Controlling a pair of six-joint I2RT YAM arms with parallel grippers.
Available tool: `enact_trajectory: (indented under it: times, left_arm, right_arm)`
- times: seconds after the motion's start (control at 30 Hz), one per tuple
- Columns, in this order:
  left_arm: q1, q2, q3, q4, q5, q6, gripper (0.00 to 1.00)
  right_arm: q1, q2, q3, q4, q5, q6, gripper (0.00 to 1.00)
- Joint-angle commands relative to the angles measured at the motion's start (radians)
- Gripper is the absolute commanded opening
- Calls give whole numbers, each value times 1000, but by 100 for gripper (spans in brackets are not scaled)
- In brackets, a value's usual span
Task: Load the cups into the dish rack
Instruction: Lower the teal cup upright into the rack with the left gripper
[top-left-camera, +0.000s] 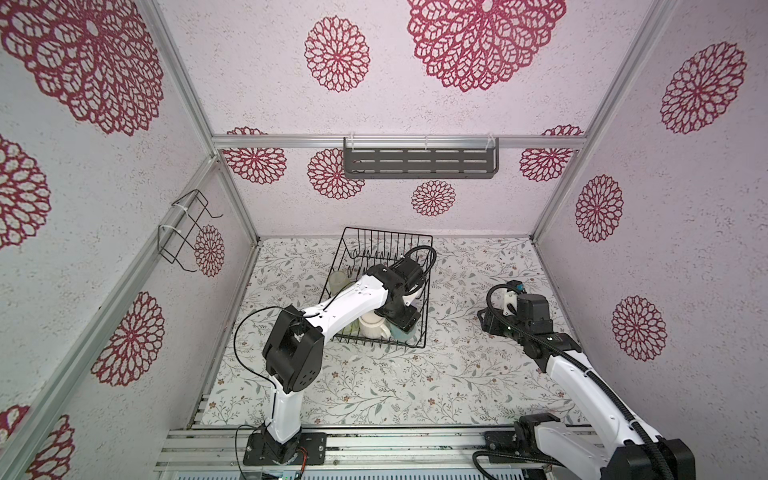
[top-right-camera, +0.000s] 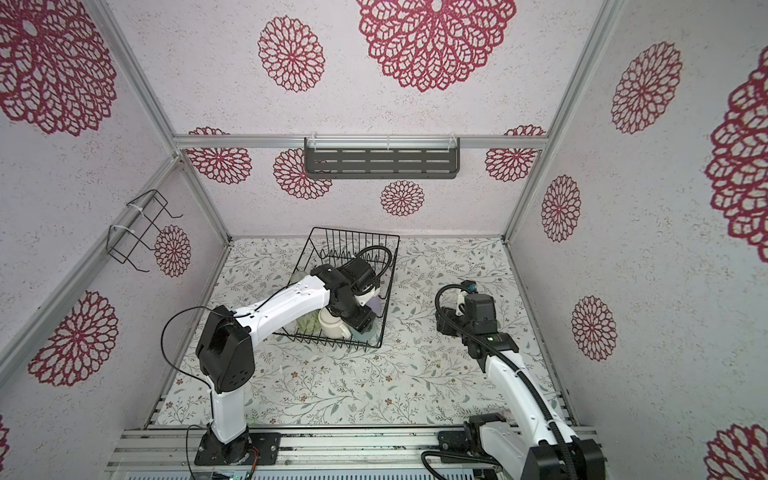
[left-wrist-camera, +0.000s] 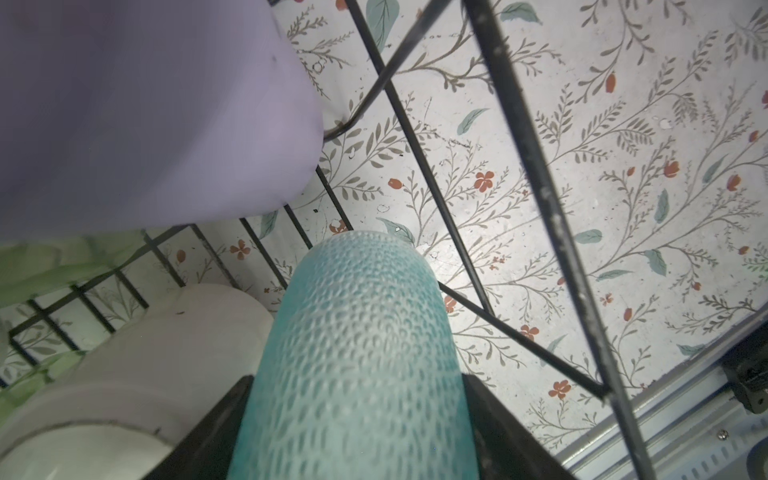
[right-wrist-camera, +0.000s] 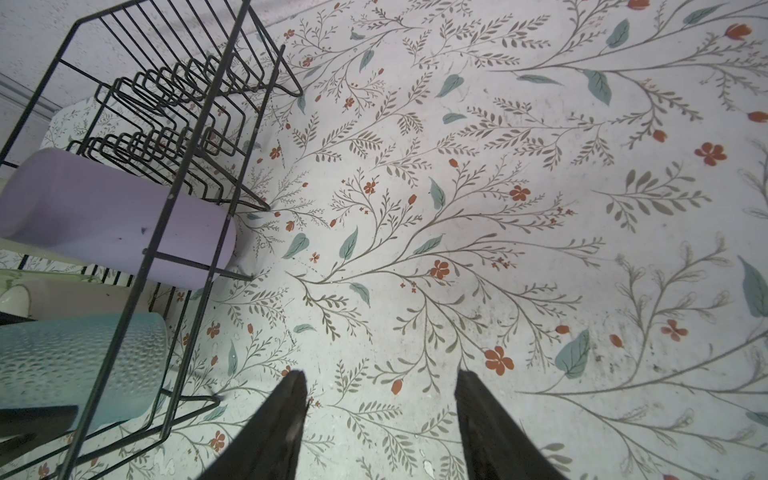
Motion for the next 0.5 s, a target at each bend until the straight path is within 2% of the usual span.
enact_trajectory:
  times: [0.0, 0.3, 0.37, 0.47]
  left_arm:
    - [-8, 19, 12, 17, -38, -10, 76]
    - [-8, 10, 10, 45, -39, -38, 78]
    - [-8, 3, 3, 59, -27, -44, 84]
    - [-8, 2, 3, 63, -33, -56, 85]
  right_arm:
    - [-3, -5, 2, 17, 6, -14, 60]
    - [-4, -12, -6, 18, 8, -19, 60]
    - [-4, -11, 0, 7, 14, -23, 60]
    - [-3, -15, -2, 10, 15, -23, 60]
